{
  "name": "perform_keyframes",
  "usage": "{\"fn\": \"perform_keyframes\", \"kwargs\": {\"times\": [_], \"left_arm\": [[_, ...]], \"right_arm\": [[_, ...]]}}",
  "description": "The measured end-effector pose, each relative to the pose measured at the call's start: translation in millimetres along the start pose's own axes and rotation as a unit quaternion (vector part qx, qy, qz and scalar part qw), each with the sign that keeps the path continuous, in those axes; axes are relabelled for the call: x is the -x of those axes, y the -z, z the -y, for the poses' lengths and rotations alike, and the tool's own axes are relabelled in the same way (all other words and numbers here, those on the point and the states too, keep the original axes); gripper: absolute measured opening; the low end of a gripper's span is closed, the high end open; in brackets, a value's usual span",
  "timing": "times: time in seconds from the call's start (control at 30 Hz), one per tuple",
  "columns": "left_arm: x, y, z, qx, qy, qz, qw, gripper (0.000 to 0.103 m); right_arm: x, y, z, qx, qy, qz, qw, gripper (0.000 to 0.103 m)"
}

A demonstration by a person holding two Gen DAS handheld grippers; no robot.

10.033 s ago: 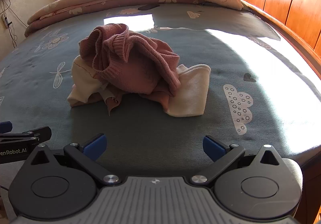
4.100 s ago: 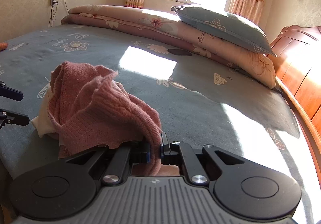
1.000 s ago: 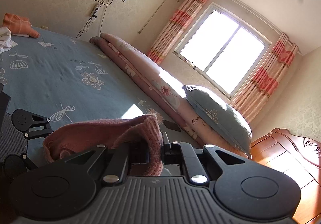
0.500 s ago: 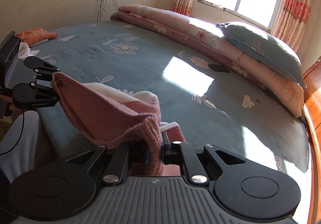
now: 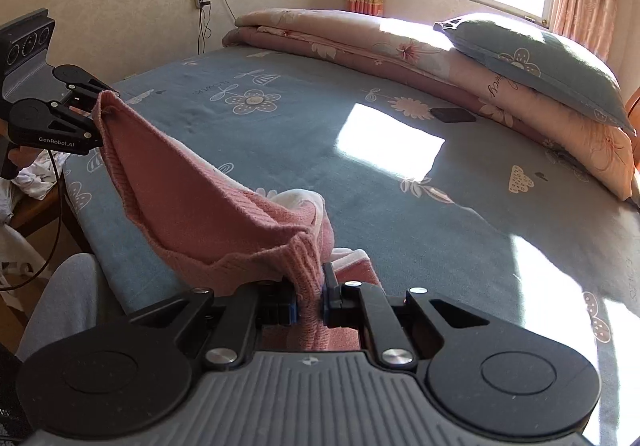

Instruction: Fold clothes

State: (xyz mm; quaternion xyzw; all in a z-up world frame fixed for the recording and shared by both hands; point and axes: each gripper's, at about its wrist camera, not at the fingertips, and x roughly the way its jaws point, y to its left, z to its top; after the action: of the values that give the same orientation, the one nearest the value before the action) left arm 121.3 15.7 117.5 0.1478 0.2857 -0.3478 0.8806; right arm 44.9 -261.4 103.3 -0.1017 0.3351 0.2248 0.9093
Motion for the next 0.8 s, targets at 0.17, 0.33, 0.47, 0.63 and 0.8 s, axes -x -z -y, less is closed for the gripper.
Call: {"fn": "perform_keyframes", "kwargs": {"times": [0.17,0.33,0.47,0.63,0.8], "left_arm": [[-35.3,-26.6,-21.2,-0.009,-0.026,-0.015,0.9995,0.005],[-71.2,-47.3,-36.5,-0.019,-0.036,-0.019,0.999,0.006],[-110.3,-58.5,-55.1,-0.015,-0.049,-0.034,0.9981,0.006],[-166.7,-66.8,-85.9,0.001,-0.071,-0.069,0.9951,0.006],[-228.4,-69.5,-118.0,0.012,-0.067,-0.118,0.9907,0.006]], "right_arm": [[-14.1,-24.8,17.0,0.013,0.038,0.001,0.999,0.012],[-45.2,-49.0,44.6,0.011,0.084,-0.008,0.996,0.013],[-78.5,-65.5,70.4,0.008,0.109,-0.022,0.994,0.013],[-129.2,-83.6,105.9,0.0,0.12,-0.042,0.992,0.013],[-191.8,-93.9,141.3,-0.01,0.117,-0.087,0.989,0.013]]}}
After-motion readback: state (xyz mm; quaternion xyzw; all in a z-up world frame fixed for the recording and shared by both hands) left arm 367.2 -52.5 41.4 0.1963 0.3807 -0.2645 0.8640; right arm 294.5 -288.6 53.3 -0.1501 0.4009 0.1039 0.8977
